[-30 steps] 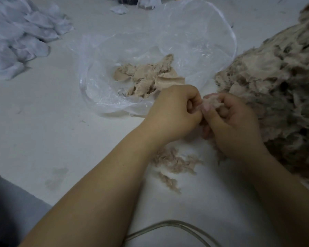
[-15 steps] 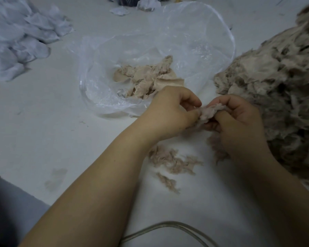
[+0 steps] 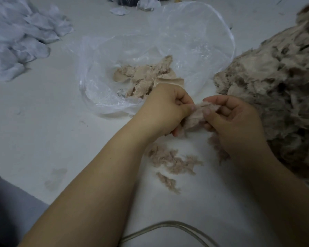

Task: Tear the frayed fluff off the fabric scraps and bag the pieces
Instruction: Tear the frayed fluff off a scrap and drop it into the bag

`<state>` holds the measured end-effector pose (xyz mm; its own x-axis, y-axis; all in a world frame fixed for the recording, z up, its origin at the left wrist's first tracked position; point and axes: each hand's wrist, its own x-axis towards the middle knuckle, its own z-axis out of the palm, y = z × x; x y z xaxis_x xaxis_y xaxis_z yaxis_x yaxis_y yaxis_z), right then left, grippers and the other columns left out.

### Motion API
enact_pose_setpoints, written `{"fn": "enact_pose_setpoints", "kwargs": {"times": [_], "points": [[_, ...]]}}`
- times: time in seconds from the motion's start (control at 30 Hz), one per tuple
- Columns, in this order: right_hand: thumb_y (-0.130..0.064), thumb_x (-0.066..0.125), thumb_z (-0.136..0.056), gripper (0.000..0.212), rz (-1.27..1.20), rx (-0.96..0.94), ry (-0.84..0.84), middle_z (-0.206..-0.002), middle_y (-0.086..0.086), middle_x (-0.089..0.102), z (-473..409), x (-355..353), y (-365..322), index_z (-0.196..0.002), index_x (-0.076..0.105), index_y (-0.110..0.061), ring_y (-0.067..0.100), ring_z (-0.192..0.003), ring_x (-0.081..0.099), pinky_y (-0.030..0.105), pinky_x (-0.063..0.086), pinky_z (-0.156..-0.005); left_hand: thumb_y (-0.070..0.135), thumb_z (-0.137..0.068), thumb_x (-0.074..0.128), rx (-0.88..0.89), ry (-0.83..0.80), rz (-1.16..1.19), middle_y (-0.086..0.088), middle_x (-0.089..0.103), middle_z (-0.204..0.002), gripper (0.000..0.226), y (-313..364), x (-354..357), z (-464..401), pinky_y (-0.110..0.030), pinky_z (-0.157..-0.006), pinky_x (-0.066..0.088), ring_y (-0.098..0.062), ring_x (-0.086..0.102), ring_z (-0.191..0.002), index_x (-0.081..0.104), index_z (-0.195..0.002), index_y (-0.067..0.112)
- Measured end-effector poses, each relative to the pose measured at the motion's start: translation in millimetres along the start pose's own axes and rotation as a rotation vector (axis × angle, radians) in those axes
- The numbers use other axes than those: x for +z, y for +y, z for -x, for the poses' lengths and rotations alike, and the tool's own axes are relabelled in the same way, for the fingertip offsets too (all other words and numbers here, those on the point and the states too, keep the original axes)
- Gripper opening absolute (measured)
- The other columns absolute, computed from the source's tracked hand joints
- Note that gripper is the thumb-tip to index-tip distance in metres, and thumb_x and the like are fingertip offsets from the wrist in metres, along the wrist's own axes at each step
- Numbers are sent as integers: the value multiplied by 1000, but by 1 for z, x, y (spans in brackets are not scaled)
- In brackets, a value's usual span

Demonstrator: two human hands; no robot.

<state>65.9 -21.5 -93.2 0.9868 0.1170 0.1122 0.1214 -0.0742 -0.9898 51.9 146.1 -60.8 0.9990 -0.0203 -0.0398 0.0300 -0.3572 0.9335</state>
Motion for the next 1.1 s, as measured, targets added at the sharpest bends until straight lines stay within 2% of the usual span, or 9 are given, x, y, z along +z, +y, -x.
{"fn": "enact_pose_setpoints", "kwargs": {"times": [0.17, 0.27, 0.33, 0.43, 0.6, 0.77, 0.87, 0.93, 1.1], "points": [[-3, 58, -93, 24, 29, 39, 9, -85, 5, 76, 0, 1, 0, -98, 71, -22, 22, -78, 74, 34, 59, -68, 13, -84, 77, -50, -96, 20, 1, 54, -44, 13, 1, 0, 2, -16, -34, 33, -11, 45, -32, 68, -76, 8], [-30, 61, -86, 15, 24, 41, 26, -84, 13, 73, 3, 3, -2, -96, 71, -27, 33, -80, 71, 47, 61, -72, 9, -83, 78, -47, -101, -7, -1, 58, -47, 14, 1, 1, 3, -16, -35, 35, -9, 48, -32, 67, -74, 6], [-40, 70, -81, 24, 86, 13, -31, -85, 6, 74, 5, 5, -1, -101, 69, -27, 24, -78, 72, 36, 61, -67, 5, -86, 72, -40, -78, -1, 0, 57, -45, 14, 1, 0, 3, -16, -34, 33, -10, 47, -31, 67, -73, 4], [-16, 74, -86, 18, 67, 4, -47, -84, -6, 76, 2, 6, 4, -101, 66, -20, 7, -74, 72, 17, 54, -61, 1, -89, 66, -72, -43, 4, 2, 54, -42, 22, 2, -2, 1, -16, -34, 32, -9, 44, -29, 63, -68, 8], [-8, 60, -95, 11, 25, 52, 81, -81, 3, 76, -3, 0, 3, -96, 69, -14, 17, -71, 73, 27, 57, -63, -1, -89, 60, -151, -57, 103, -4, 54, -45, 27, 2, -7, 0, -15, -34, 26, -16, 40, -30, 58, -64, 10], [-52, 58, -88, 50, 75, 57, -80, -83, 29, 67, 4, 6, -3, -87, 66, -3, 43, -70, 66, 47, 52, -55, 0, -94, 58, -102, -96, 179, -6, 59, -48, 23, 1, -6, 1, -21, -32, 33, -18, 48, -32, 59, -71, 4], [-30, 77, -83, 23, 59, 64, -170, -81, 7, 76, 6, 8, -5, -97, 71, -13, 19, -68, 72, 25, 53, -54, 3, -95, 58, -79, -82, 121, -6, 60, -49, 24, 1, -4, 1, -22, -34, 37, -20, 50, -35, 60, -71, 7], [-15, 77, -80, 20, -3, 114, -161, -79, 4, 76, 5, 6, -5, -99, 70, -14, 13, -65, 71, 19, 54, -56, 4, -95, 58, -70, -42, 107, -2, 58, -48, 26, 1, -4, 1, -22, -34, 35, -18, 48, -34, 58, -70, 8], [-24, 73, -78, 11, -77, 131, -151, -69, 11, 73, 3, 4, -8, -72, 72, -15, 12, -53, 66, 19, 50, -47, 4, -96, 56, -76, 88, 170, -2, 54, -46, 29, 1, -4, -2, -19, -33, 29, -15, 44, -30, 53, -68, 10]]}}
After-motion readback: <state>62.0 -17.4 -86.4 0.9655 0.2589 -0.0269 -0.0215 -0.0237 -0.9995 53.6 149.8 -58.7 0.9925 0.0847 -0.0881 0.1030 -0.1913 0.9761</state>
